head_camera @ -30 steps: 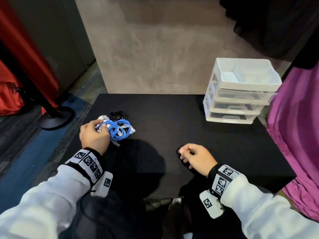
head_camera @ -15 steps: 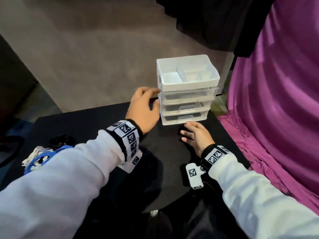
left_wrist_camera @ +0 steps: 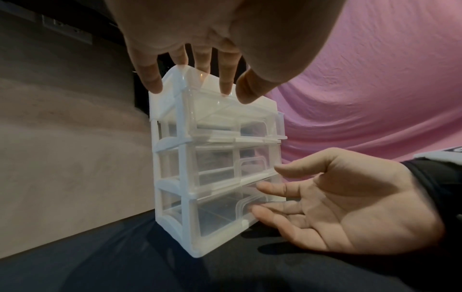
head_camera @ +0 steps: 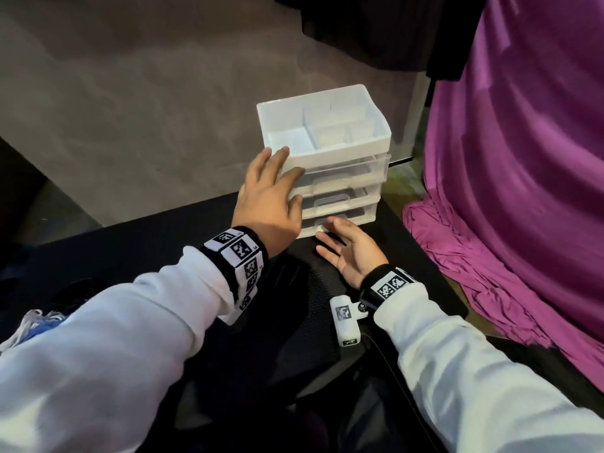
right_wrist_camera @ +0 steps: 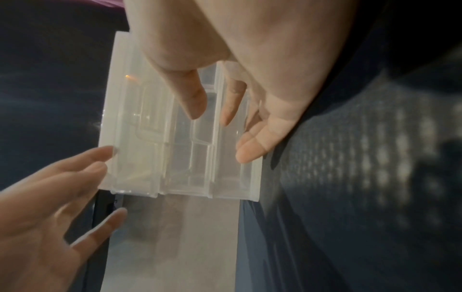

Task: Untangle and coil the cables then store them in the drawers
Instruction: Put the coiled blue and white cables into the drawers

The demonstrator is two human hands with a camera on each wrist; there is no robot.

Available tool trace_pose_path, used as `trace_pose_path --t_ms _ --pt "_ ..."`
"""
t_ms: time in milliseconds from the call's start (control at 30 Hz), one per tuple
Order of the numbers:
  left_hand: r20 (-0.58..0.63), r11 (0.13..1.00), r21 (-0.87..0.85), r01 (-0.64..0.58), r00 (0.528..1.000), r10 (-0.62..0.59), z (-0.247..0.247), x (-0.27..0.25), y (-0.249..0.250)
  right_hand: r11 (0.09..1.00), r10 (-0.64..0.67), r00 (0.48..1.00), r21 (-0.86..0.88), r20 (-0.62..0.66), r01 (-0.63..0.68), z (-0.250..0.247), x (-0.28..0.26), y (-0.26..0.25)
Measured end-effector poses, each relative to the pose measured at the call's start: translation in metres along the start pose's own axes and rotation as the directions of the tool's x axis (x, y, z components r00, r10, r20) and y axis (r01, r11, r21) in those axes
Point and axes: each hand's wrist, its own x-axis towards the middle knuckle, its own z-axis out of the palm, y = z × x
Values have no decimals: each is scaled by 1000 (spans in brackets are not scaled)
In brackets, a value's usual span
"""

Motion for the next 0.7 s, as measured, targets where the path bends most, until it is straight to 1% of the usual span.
trace_pose_path --t_ms 133,267,333,400,533,633,700 --pt "27 1000 14 8 1000 -8 -3 -1 2 1000 16 999 14 -34 -16 -4 -10 1" --pt "80 999 42 0 997 -3 -9 -1 2 999 11 997 -48 -81 -15 -12 -34 7" --pt "108 1000 23 -5 994 2 -11 0 1 997 11 994 -70 -108 -19 -18 -47 10" --pt "115 999 -34 1 993 3 -12 -2 0 995 17 990 -96 -137 -30 -22 -59 13" --pt "54 987 -162 14 999 -5 -15 -19 0 992 23 986 -121 -165 -43 -26 -79 13" --pt "51 965 -258 38 998 -26 -32 -47 -2 988 20 979 -148 -201 -51 -26 -91 13" --pt "67 929 -360 85 996 -65 -45 -81 -13 981 14 975 -186 -221 -56 -26 -99 16"
